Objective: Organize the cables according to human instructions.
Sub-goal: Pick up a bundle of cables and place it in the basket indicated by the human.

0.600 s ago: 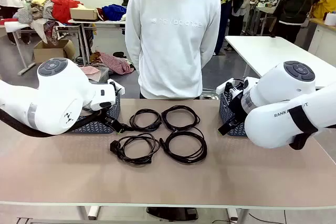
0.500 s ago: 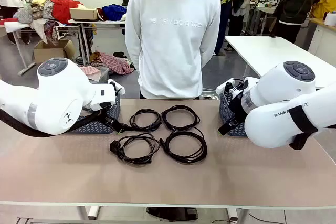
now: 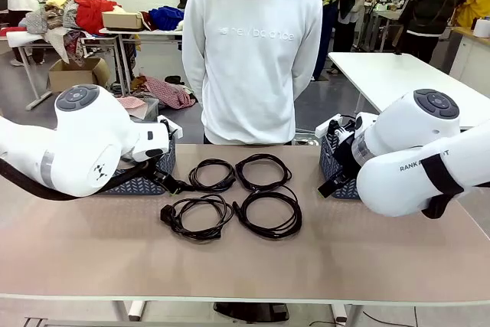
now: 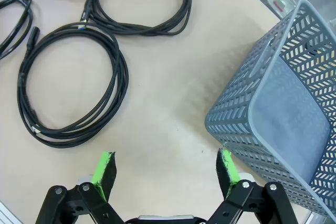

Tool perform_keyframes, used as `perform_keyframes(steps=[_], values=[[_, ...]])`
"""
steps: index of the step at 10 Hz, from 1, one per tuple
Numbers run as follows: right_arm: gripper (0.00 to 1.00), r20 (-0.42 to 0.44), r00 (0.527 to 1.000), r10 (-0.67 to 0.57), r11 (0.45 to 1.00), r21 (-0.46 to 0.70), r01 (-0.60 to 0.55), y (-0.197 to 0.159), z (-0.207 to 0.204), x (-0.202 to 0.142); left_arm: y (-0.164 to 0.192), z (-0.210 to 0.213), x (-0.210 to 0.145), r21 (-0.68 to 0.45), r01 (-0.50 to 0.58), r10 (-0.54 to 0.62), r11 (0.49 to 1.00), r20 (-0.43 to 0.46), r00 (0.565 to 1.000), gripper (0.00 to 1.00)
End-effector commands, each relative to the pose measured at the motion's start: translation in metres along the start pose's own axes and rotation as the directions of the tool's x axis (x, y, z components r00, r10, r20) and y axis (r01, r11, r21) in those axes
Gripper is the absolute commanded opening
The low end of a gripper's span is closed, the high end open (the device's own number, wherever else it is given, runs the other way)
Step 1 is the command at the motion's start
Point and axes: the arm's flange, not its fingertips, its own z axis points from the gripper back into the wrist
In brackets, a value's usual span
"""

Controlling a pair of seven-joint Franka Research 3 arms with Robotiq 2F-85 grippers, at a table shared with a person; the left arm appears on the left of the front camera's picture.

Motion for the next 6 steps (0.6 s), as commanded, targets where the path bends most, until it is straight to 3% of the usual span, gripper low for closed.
perform_keyframes(steps=[1,6], values=[[1.0,0.0,1.0,0.0,1.0,0.0,0.0,-0.0001,0.0001,0.0,0.0012,0.0001,-0.0003,0.0,-0.003,0.003,1.0,0.0,1.0,1.0],[1.0,0.015,1.0,0.004,1.0,0.026,-0.004,-0.0039,0.0025,-0.0001,0.0015,0.0042,-0.0011,-0.013,0.01,-0.01,1.0,-0.003,1.0,1.0]])
